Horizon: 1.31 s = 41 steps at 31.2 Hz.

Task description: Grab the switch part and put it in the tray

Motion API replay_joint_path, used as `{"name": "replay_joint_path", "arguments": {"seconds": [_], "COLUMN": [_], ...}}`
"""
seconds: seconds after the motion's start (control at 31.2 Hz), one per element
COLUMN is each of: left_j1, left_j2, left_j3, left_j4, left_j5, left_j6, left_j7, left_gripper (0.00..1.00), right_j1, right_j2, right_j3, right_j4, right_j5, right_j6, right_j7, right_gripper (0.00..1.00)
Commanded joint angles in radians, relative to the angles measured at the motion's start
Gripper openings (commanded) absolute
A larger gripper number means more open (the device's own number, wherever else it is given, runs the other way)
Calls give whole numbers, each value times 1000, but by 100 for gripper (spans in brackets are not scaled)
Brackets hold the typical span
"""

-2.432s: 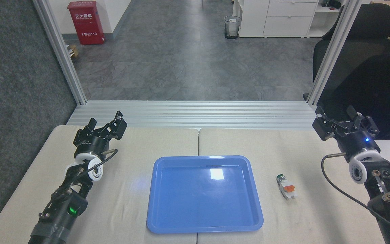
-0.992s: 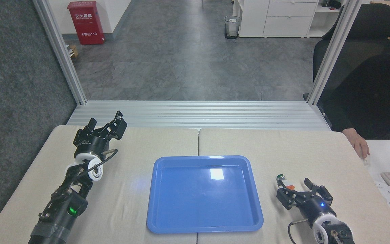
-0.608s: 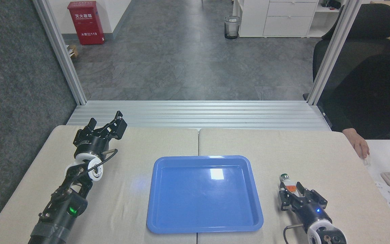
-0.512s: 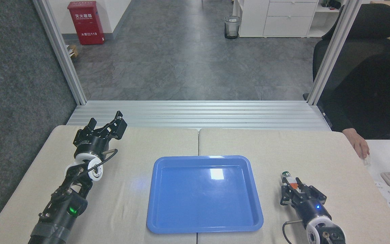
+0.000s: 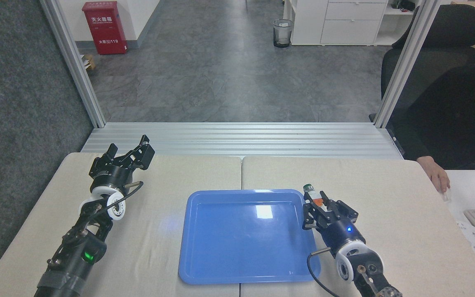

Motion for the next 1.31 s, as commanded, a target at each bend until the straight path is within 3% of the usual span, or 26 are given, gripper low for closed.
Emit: {"name": "replay_joint_path", "arguments": {"seconds": [0.0,0.16,0.29,0.38,0.42,0.45,0.48,0.51,0.67,0.86,0.99,1.09,1.28], "left_j1": [0,0,0,0,0,0,0,0,0,0,0,0,-1], "left_j2": [0,0,0,0,0,0,0,0,0,0,0,0,0], "left_j3": [0,0,0,0,0,0,0,0,0,0,0,0,0], "left_j4": [0,0,0,0,0,0,0,0,0,0,0,0,0], "left_j5": [0,0,0,0,0,0,0,0,0,0,0,0,0], "left_j6": [0,0,0,0,0,0,0,0,0,0,0,0,0], "left_j7": [0,0,0,0,0,0,0,0,0,0,0,0,0], "left_gripper": [100,100,100,100,100,100,100,100,100,100,100,100,100], "right_j1": [-18,-18,-18,-19,-19,-21,-21,-22,-65,-227,-324,-357,-400], "right_j2": [139,142,142,142,142,142,143,145,151,130,29,-93,-157], "right_j3": [288,293,285,273,267,262,251,238,116,-39,-76,-74,-77], "right_j4": [-161,-14,20,63,69,74,77,81,132,155,170,244,360], "right_j5": [69,107,193,207,207,207,207,204,182,86,49,46,47], "right_j6": [55,133,141,145,151,158,164,173,178,168,97,-44,-88], "right_j7": [41,80,104,108,108,108,106,103,91,66,-27,-79,-101], "right_gripper": [0,0,0,0,7,29,68,100,100,100,100,100,100]}}
